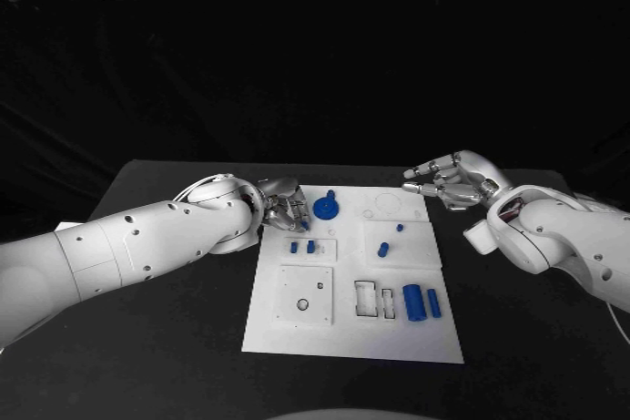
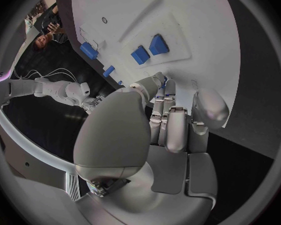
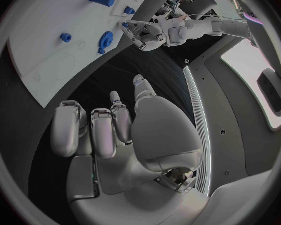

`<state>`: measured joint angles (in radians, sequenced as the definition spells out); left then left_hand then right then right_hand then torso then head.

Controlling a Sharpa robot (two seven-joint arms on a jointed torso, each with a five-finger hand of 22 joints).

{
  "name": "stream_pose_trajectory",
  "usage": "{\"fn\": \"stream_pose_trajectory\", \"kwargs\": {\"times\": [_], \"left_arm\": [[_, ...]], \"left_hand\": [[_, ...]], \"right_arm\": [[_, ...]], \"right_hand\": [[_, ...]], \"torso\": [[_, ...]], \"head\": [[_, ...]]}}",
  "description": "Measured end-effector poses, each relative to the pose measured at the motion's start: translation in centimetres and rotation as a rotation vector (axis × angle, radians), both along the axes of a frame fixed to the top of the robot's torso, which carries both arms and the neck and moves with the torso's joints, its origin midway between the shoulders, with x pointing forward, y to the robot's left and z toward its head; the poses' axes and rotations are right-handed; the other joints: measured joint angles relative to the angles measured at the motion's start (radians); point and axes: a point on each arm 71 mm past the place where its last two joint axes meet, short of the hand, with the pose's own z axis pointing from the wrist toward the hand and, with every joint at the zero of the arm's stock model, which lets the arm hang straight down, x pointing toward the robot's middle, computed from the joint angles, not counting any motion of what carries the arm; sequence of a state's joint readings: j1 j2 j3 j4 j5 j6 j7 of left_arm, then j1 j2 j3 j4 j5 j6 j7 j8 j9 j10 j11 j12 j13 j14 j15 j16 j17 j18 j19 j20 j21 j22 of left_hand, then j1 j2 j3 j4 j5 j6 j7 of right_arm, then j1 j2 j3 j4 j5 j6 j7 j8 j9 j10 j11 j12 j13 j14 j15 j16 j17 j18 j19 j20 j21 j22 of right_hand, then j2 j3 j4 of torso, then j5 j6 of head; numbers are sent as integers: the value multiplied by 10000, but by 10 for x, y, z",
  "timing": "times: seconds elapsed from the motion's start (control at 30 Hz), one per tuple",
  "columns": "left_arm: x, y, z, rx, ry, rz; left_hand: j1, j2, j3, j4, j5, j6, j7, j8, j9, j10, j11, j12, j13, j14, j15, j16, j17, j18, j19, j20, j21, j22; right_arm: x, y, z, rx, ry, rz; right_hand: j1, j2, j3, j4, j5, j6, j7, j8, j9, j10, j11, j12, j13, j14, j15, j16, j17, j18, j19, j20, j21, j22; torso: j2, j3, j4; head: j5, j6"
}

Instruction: Assemble the parts on the task board

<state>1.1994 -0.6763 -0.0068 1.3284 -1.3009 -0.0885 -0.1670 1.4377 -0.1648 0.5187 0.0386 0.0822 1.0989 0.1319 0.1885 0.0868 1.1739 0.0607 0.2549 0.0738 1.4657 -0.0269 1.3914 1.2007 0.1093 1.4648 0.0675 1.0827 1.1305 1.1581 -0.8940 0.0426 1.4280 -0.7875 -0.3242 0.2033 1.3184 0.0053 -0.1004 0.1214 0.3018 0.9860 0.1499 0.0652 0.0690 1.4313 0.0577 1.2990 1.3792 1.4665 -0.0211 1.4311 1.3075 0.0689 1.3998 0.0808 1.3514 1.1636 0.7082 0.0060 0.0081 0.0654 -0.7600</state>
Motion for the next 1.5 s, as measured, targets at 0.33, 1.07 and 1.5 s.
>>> {"fn": "stream_pose_trajectory", "kwargs": {"times": [0.33, 1.07, 1.5], "left_arm": [[1, -3, -1, 24, 41, -14], [0, -6, -4, 338, 215, -40], [0, -4, -6, 461, 247, 40]], "left_hand": [[-40, 40, 0, 0, 0, -2, -1, -11, -4, 0, 0, 0, 1, 0, 0, 0, -11, 1, 0, 0, -45, -19], [-133, -53, -1, 0, 1, -8, -6, -41, -28, 36, -36, -93, 1, 0, 0, -1, -57, 1, 0, 0, -82, -69], [-447, -367, 111, -111, 9, -1043, 320, -926, -240, -592, 338, -758, -82, -4, 183, -1, -350, 2, 12, 133, -178, -94]], "right_arm": [[0, 0, 0, 1, 5, 9], [0, 0, 0, -2, 15, 17], [0, -1, 0, -5, 17, 6]], "right_hand": [[0, 0, 0, 0, 0, 0, 0, 0, 0, 0, 0, 1, 0, 0, 0, 0, -1, 0, 0, 0, 0, 0], [0, 0, 0, 0, 0, 0, 0, 0, 0, 0, 0, 2, -1, 0, 0, 0, -2, 0, 0, 0, 0, 0], [0, 0, 0, 0, 0, 0, 0, 0, 0, 0, 0, 3, -1, 0, 0, 0, 3, 0, 0, 0, 0, 0]], "torso": [[0, 4, -4], [0, 6, -3], [-4, 4, 1]], "head": [[9, 5], [-4, -32], [2, -38]]}}
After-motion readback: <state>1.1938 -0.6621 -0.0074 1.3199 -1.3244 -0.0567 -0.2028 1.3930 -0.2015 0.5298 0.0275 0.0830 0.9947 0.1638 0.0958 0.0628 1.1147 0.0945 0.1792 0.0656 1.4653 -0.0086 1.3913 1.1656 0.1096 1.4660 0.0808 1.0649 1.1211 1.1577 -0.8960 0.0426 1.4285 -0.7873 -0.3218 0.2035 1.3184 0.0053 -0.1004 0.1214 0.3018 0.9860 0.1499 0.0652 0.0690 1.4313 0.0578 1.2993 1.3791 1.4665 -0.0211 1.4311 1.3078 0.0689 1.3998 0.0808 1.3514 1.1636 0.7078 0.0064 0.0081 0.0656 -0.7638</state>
